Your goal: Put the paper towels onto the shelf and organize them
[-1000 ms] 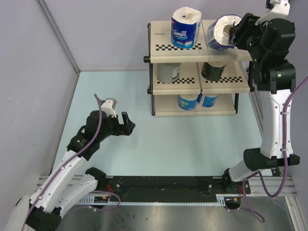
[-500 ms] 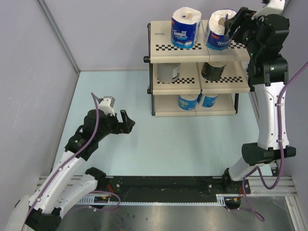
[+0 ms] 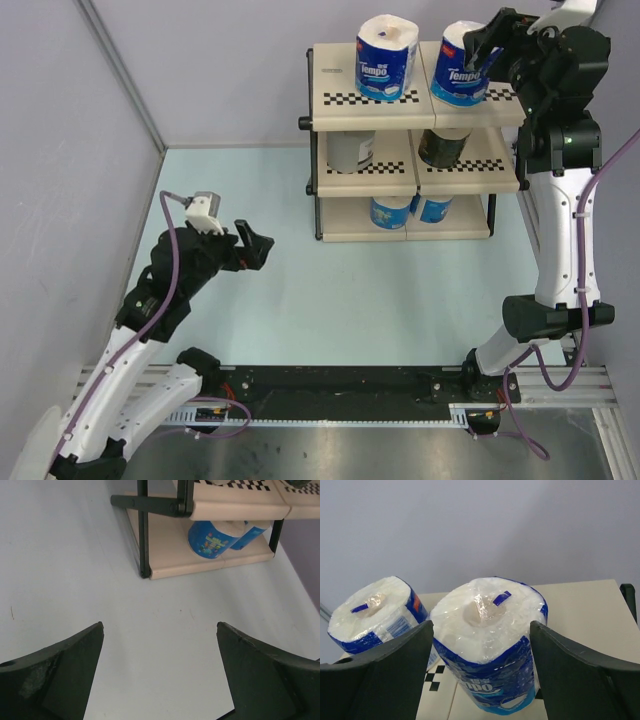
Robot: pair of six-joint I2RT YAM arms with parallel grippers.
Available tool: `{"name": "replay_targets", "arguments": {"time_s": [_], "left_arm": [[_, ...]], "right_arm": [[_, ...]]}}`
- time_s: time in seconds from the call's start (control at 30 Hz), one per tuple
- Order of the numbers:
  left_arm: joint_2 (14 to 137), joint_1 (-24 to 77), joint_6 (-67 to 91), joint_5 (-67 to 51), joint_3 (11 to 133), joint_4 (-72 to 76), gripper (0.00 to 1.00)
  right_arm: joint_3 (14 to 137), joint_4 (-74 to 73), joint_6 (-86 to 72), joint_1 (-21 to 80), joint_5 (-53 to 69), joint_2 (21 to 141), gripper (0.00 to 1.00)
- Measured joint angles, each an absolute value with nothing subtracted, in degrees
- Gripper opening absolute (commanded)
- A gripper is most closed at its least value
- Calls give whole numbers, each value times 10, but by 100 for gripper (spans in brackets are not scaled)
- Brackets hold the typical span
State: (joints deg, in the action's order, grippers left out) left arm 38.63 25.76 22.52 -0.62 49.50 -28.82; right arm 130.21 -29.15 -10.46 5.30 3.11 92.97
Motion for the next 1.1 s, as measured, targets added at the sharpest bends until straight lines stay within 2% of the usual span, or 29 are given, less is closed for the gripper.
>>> {"name": "replay_targets", "arguments": {"time_s": [0.3, 0.43, 0.7, 0.93, 1.1], "left_arm": [[390, 258, 225, -7, 528, -288, 100], [423, 258, 222, -10, 587, -290, 98], [568, 258, 185, -15, 817, -281, 86], [762, 259, 145, 11, 1078, -284, 84], [934, 259, 120, 29, 1312, -312, 84]], "right_arm": [[1298, -245, -105, 48, 53, 926, 87], [1226, -219, -105, 48, 58, 879, 87], [1099, -198, -109, 48, 59, 750, 86], [1076, -196, -119, 48, 33, 685, 84], [1088, -226, -119, 47, -31, 700, 84]]}}
